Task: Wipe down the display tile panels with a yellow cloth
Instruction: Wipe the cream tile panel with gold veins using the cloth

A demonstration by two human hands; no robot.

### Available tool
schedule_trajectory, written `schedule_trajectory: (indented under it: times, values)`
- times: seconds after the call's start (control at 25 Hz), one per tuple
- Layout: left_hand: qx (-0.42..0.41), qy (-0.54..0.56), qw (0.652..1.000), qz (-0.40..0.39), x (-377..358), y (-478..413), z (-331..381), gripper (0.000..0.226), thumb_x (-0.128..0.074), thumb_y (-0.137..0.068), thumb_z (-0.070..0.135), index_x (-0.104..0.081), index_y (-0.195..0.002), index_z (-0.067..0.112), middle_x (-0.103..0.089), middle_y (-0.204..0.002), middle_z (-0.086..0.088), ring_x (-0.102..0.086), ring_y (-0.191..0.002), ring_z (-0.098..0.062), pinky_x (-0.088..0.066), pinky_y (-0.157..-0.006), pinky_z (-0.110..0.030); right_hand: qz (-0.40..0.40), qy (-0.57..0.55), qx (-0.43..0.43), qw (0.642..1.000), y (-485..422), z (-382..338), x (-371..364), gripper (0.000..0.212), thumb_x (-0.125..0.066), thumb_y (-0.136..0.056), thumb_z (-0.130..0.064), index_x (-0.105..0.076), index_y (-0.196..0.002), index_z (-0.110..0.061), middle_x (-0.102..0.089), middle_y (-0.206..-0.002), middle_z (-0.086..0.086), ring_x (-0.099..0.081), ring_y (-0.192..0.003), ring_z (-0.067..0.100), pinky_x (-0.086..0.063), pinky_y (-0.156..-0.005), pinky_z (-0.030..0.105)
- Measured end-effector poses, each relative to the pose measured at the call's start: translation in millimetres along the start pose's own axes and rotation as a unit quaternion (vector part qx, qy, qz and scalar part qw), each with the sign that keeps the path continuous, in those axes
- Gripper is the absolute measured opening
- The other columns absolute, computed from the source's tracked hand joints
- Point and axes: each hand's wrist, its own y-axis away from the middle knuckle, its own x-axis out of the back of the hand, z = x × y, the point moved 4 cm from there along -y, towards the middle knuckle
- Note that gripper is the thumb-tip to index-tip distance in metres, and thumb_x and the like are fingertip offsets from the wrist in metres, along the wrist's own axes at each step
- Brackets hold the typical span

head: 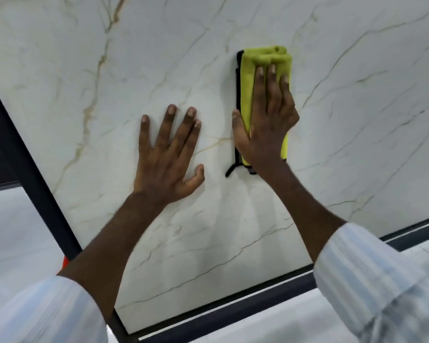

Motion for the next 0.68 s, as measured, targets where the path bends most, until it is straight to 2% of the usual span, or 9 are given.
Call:
schedule_trajectory:
  times: [0.08, 0.2, 0.32, 0.4, 0.48, 0.6, 0.68]
  values:
    - [0.001, -0.004, 1.000, -0.006, 0.4, 0.0, -0.4, 0.083, -0.050, -0.097, 0.049, -0.027, -0.163, 0.004, -0.022, -0.171, -0.016, -0.018, -0.157, -0.044, -0.006, -0.122, -0.072, -0.004, 0.005, 0.011, 1.000, 47.2, 9.8, -4.9, 0.071, -0.053, -0.099, -0.046, -0.039, -0.157, -0.007, -0.040, -0.162, 0.019, -0.038, -0.149, 0.041, -0.038, -0.103, 0.056]
    - [-0.006, 0.008, 1.000, -0.014, 3.1, -4.7, 0.2, 0.081, -0.049, -0.098, 0.047, -0.026, -0.163, 0.004, -0.020, -0.171, -0.016, -0.017, -0.157, -0.045, -0.007, -0.121, -0.073, -0.041, 0.008, -0.020, 0.999, 135.9, 29.1, -9.3, 0.069, -0.043, -0.104, -0.048, -0.030, -0.159, -0.008, -0.039, -0.161, 0.021, -0.035, -0.148, 0.044, -0.038, -0.102, 0.057]
    - [0.035, 0.075, 0.996, -0.030, 6.3, 33.8, 21.7, 0.077, -0.049, -0.098, 0.042, -0.029, -0.163, 0.006, -0.017, -0.171, -0.016, -0.017, -0.159, -0.038, -0.012, -0.120, -0.071, -0.097, 0.003, -0.054, 0.994, 198.5, 32.8, 0.5, 0.070, -0.041, -0.105, -0.049, -0.022, -0.159, -0.009, -0.036, -0.159, 0.022, -0.034, -0.146, 0.045, -0.042, -0.101, 0.058]
    - [0.048, 0.118, 0.989, -0.073, 3.5, 90.2, 46.5, 0.082, -0.052, -0.095, 0.048, -0.029, -0.163, 0.008, -0.015, -0.172, -0.015, -0.015, -0.160, -0.036, -0.010, -0.121, -0.067, -0.108, -0.010, -0.037, 0.993, 187.6, 28.5, 2.5, 0.074, -0.045, -0.102, -0.048, -0.022, -0.159, -0.008, -0.036, -0.159, 0.024, -0.035, -0.145, 0.046, -0.042, -0.102, 0.058]
    - [0.018, 0.095, 0.990, -0.105, -8.8, 136.5, 60.2, 0.088, -0.060, -0.091, 0.048, -0.028, -0.163, 0.010, -0.018, -0.171, -0.013, -0.008, -0.161, -0.034, -0.003, -0.124, -0.065, -0.082, -0.018, -0.011, 0.996, 146.4, 17.4, 2.2, 0.077, -0.054, -0.097, -0.046, -0.030, -0.158, -0.006, -0.040, -0.158, 0.026, -0.037, -0.145, 0.046, -0.040, -0.103, 0.056]
    - [0.014, 0.036, 0.997, -0.069, -28.4, 152.3, 61.5, 0.082, -0.062, -0.092, 0.043, -0.034, -0.161, 0.009, -0.028, -0.168, -0.013, -0.006, -0.161, -0.033, 0.002, -0.126, -0.063, -0.019, -0.031, -0.012, 0.999, 107.9, 8.1, -3.4, 0.074, -0.058, -0.094, -0.044, -0.040, -0.154, -0.005, -0.045, -0.157, 0.025, -0.041, -0.145, 0.045, -0.038, -0.103, 0.055]
    - [0.028, 0.026, 0.999, -0.035, -34.0, 152.2, 65.2, 0.076, -0.055, -0.095, 0.043, -0.036, -0.161, 0.010, -0.031, -0.168, -0.012, -0.011, -0.161, -0.033, 0.000, -0.126, -0.061, -0.013, -0.033, -0.008, 0.999, 140.4, 13.0, -9.9, 0.071, -0.054, -0.098, -0.044, -0.036, -0.155, -0.007, -0.043, -0.158, 0.024, -0.041, -0.145, 0.046, -0.037, -0.104, 0.055]
